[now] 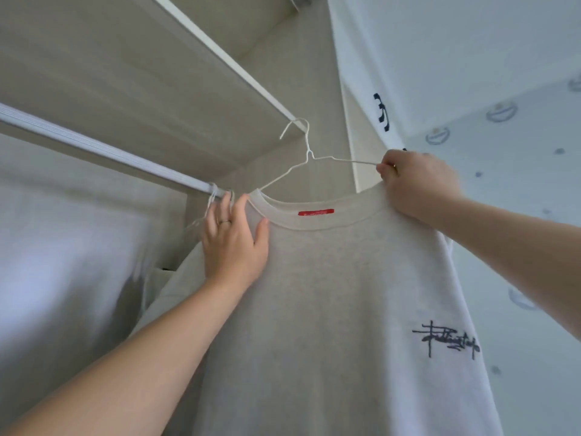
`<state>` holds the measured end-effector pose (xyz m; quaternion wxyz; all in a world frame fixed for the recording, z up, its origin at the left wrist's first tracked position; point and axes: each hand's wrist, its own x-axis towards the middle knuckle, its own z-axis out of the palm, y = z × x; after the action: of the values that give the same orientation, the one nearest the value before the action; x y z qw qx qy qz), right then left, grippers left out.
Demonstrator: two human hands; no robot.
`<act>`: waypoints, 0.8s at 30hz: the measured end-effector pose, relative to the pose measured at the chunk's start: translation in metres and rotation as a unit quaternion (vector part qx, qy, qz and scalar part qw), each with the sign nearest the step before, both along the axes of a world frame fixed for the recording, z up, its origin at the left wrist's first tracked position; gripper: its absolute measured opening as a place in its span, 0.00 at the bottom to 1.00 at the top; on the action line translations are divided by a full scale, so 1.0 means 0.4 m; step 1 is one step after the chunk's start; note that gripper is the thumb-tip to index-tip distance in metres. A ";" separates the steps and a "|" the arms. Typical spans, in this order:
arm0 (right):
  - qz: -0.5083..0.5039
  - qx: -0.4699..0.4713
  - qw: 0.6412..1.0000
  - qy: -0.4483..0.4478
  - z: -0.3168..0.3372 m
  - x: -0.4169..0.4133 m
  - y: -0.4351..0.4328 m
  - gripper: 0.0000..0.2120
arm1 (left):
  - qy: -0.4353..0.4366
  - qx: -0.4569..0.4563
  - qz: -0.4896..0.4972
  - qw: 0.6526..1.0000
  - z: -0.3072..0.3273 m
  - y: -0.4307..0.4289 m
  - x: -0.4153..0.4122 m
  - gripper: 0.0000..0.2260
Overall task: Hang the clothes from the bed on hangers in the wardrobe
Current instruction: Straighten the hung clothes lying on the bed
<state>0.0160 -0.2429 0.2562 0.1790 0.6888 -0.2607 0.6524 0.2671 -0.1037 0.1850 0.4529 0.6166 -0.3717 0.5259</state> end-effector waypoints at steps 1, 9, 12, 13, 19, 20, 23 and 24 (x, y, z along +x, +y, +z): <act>-0.021 0.000 1.000 -0.005 -0.005 -0.054 -0.014 0.11 | 0.000 0.001 -0.010 1.000 -0.004 -0.030 -0.040 0.29; -0.160 -0.001 0.987 -0.018 -0.068 -0.543 -0.104 0.12 | -0.017 0.002 -0.168 0.986 -0.049 -0.280 -0.451 0.13; -0.212 0.018 0.977 -0.003 -0.103 -0.751 -0.124 0.13 | -0.005 0.022 -0.239 0.971 -0.079 -0.383 -0.640 0.12; -0.225 0.040 0.974 0.004 -0.119 -0.817 -0.129 0.13 | -0.002 0.025 -0.262 0.965 -0.093 -0.417 -0.699 0.13; -0.205 0.225 0.952 0.043 -0.258 -1.178 -0.148 0.18 | 0.043 0.063 -0.399 0.914 -0.239 -0.621 -0.994 0.11; -0.200 0.264 0.942 0.058 -0.296 -1.233 -0.150 0.19 | 0.042 0.074 -0.420 0.904 -0.278 -0.651 -1.034 0.11; -0.197 0.373 0.902 0.095 -0.430 -1.378 -0.158 0.17 | 0.020 0.108 -0.465 0.878 -0.412 -0.746 -1.140 0.10; -0.193 0.399 0.891 0.096 -0.480 -1.418 -0.162 0.15 | 0.010 0.120 -0.477 0.871 -0.459 -0.778 -1.172 0.10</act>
<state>-0.5514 -0.3078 0.0641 0.0356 0.6978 -0.6084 0.3763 -0.2016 -0.4149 0.0014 0.5746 0.4192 -0.6764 0.1915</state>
